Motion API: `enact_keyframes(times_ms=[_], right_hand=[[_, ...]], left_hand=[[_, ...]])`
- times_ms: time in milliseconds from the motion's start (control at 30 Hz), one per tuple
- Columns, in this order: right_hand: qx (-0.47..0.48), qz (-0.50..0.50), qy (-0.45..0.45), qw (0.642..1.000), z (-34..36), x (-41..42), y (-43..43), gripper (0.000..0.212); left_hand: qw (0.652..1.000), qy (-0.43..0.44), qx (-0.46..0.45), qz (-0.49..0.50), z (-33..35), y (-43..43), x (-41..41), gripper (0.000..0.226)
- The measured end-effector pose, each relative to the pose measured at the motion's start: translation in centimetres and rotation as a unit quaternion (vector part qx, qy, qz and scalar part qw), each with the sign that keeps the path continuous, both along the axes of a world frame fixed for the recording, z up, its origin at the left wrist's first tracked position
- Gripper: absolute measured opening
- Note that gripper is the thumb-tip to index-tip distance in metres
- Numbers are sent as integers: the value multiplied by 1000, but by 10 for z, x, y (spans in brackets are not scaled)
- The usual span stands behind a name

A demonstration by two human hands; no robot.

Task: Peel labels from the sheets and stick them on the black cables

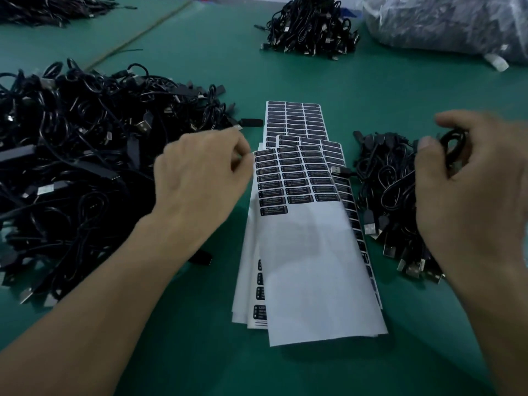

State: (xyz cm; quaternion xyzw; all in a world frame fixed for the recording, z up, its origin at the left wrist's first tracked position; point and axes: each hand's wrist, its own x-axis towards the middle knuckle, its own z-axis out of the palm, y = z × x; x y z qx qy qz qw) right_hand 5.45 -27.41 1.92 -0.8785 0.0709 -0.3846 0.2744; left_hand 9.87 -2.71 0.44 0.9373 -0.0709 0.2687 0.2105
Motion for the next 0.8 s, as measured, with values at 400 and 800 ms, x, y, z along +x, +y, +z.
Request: enact_keyframes(times_ms=[400, 800], right_hand=[[-144, 151, -54, 976, -14, -13, 40, 14], [-64, 308, 96, 944, -33, -16, 53, 17]], left_hand=[[986, 7, 133, 103, -2, 36, 36, 60], [984, 106, 74, 120, 11, 37, 52, 18]])
